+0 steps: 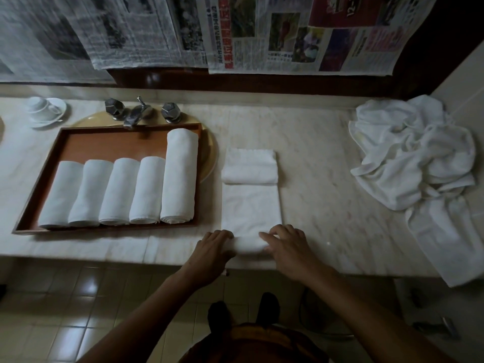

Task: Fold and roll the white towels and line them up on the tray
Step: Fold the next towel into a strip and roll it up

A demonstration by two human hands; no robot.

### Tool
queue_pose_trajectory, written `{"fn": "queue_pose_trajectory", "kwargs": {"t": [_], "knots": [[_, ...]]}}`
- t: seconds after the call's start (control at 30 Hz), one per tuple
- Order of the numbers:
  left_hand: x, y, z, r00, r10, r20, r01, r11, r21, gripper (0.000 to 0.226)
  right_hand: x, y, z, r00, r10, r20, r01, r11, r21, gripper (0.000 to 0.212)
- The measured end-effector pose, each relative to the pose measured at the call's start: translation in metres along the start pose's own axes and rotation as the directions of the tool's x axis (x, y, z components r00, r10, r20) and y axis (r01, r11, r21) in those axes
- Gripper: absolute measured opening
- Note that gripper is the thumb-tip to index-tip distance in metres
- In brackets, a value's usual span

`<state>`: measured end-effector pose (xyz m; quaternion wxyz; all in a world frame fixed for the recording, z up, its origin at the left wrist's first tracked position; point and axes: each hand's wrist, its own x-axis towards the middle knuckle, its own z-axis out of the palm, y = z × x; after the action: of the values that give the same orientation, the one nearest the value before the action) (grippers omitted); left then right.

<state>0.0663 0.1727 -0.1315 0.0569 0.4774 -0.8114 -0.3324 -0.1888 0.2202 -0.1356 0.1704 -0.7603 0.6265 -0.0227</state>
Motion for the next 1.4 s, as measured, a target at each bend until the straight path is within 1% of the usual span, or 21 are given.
{"fn": "queue_pose_trajectory", "kwargs": {"t": [0.03,0.1,0.2,0.27,0.3,0.33,0.4,0.43,0.5,0.53,0.57,0.63,0.7,0.77,0.87,1.0,1.1,1.17,1.23,1.33,1.4], "knots": [[0.003,-0.001,-0.001,1.000,-0.019,0.008,0.019,1.000,-0.020,0.033,0.000,-0.003,-0.001,1.000,0.024,-0.012,-0.025,1.000,-0.009,0.049],[0.010,-0.003,-0.003,0.998,-0.062,0.014,0.063,0.996,-0.069,0.032,-0.005,-0.016,-0.001,0.994,0.064,-0.089,-0.067,0.997,-0.036,0.054],[0.022,-0.004,-0.009,0.991,-0.131,0.035,0.135,0.980,-0.146,0.034,-0.024,-0.042,0.009,0.979,0.040,-0.199,-0.050,0.998,-0.045,0.061],[0.026,-0.002,-0.010,0.988,-0.150,0.030,0.153,0.976,-0.155,0.035,-0.033,-0.052,0.019,0.984,0.023,-0.176,-0.034,0.998,-0.060,0.077],[0.025,0.001,-0.010,0.989,-0.150,0.001,0.149,0.982,-0.119,0.039,-0.036,-0.053,0.024,0.988,0.027,-0.155,-0.038,0.997,-0.068,0.087],[0.021,0.005,-0.008,0.988,-0.141,-0.058,0.139,0.990,-0.036,0.045,-0.036,-0.051,0.029,0.989,0.031,-0.144,-0.043,0.996,-0.078,0.095],[0.009,0.020,0.002,0.980,-0.077,-0.183,0.113,0.974,0.195,0.058,-0.034,-0.048,0.032,0.991,0.031,-0.131,-0.044,0.994,-0.096,0.100],[0.003,0.027,0.010,0.981,-0.020,-0.192,0.075,0.955,0.286,0.064,-0.032,-0.048,0.031,0.991,0.025,-0.132,-0.038,0.994,-0.101,0.099],[-0.008,0.034,0.032,0.989,0.084,-0.123,-0.027,0.913,0.407,0.081,-0.027,-0.045,0.030,0.994,0.012,-0.113,-0.024,0.994,-0.107,0.094],[-0.010,0.032,0.043,0.990,0.109,-0.091,-0.057,0.891,0.450,0.090,-0.023,-0.044,0.030,0.995,0.008,-0.103,-0.020,0.993,-0.117,0.092],[-0.009,0.027,0.050,0.991,0.111,-0.080,-0.059,0.876,0.479,0.097,-0.020,-0.042,0.029,0.995,0.008,-0.100,-0.021,0.991,-0.130,0.092],[0.000,0.021,0.050,0.994,0.089,-0.070,-0.042,0.866,0.499,0.101,-0.009,-0.036,0.028,0.996,0.021,-0.088,-0.034,0.989,-0.142,0.096],[0.011,0.021,0.043,0.998,0.051,-0.042,-0.022,0.861,0.509,0.098,0.002,-0.032,0.025,0.997,0.024,-0.071,-0.035,0.988,-0.148,0.095],[0.023,0.023,0.033,0.998,0.034,-0.059,-0.001,0.873,0.488,0.095,0.014,-0.030,0.018,0.998,0.014,-0.068,-0.024,0.990,-0.142,0.089],[0.040,0.016,0.022,0.999,-0.012,-0.051,0.032,0.908,0.418,0.080,0.030,-0.024,0.002,0.999,0.007,-0.033,-0.012,0.989,-0.146,0.084],[0.055,0.008,0.006,0.998,0.067,0.020,-0.070,0.928,0.367,0.064,0.042,-0.015,-0.015,1.000,-0.028,-0.002,0.028,0.994,-0.108,0.074],[0.046,0.005,0.000,0.995,0.073,0.072,-0.094,0.938,0.334,0.063,0.036,-0.016,-0.026,0.998,-0.024,0.054,0.026,0.999,-0.034,0.067],[0.030,0.002,0.002,0.990,0.105,0.096,-0.130,0.939,0.319,0.058,0.022,-0.022,-0.031,0.996,0.006,0.091,-0.007,1.000,0.013,0.055],[0.012,0.000,0.005,0.987,0.118,0.110,-0.144,0.954,0.264,0.052,0.005,-0.026,-0.034,0.988,0.037,0.150,-0.046,0.997,0.056,0.044],[-0.008,-0.003,0.009,0.978,0.168,0.124,-0.192,0.957,0.215,0.045,-0.010,-0.024,-0.027,0.967,0.057,0.250,-0.114,0.969,0.219,0.038],[-0.012,-0.003,0.007,0.979,0.168,0.117,-0.183,0.973,0.142,0.037,-0.013,-0.019,-0.022,0.960,0.049,0.276,-0.140,0.936,0.323,0.036]]}}
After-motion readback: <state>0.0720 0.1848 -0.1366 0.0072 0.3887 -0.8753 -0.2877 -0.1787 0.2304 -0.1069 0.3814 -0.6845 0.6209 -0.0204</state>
